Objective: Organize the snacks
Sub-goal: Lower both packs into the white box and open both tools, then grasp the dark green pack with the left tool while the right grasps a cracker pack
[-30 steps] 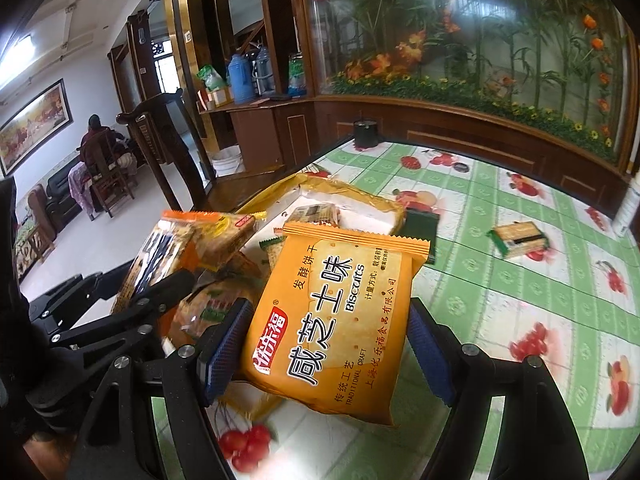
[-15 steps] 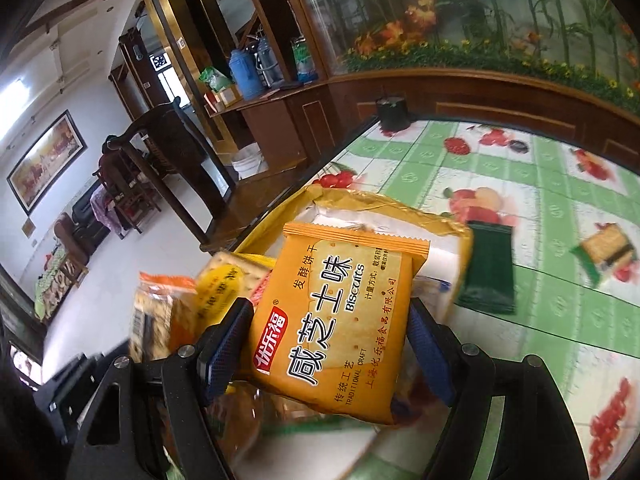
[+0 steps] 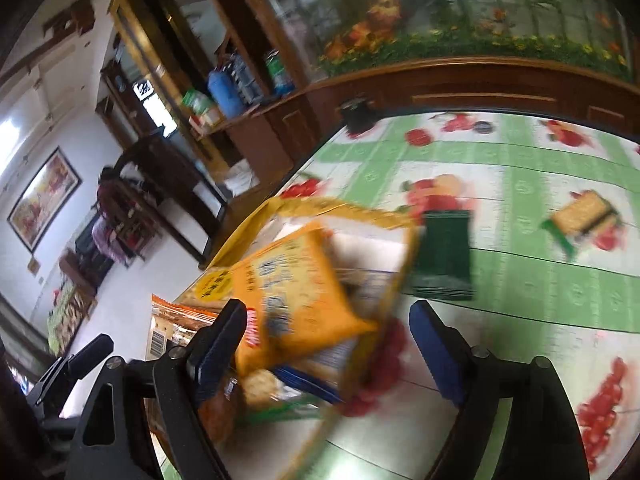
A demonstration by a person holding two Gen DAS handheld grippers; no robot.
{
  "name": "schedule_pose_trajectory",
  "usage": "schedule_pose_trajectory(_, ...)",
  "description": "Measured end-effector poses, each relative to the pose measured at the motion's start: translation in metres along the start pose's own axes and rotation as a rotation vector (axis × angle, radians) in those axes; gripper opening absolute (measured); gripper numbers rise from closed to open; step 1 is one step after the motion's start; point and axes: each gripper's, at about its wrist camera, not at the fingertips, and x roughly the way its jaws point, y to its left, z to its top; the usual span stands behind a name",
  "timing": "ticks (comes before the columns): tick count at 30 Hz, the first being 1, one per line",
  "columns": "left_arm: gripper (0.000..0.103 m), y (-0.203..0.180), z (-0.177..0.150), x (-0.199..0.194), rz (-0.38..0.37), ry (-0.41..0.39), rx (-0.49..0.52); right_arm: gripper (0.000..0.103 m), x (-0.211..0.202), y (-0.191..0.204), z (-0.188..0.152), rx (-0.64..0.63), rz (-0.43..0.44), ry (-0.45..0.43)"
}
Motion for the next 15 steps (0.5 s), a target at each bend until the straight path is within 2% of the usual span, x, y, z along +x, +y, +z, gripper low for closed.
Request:
schedule_pose_trajectory(10, 0.087, -0.064, 0.002, -0.008, -0.095, 0.002, 0.107, 0.085, -0.058, -0.102, -0.015, 0.157, -0.134, -0.058)
schedule_pose_trajectory(15, 0.087, -0.094, 0.002, -0.008, -0.144, 0.014, 0.14, 0.085, -0.076, -0.134, -0.019, 0.183, -0.177, -0.072)
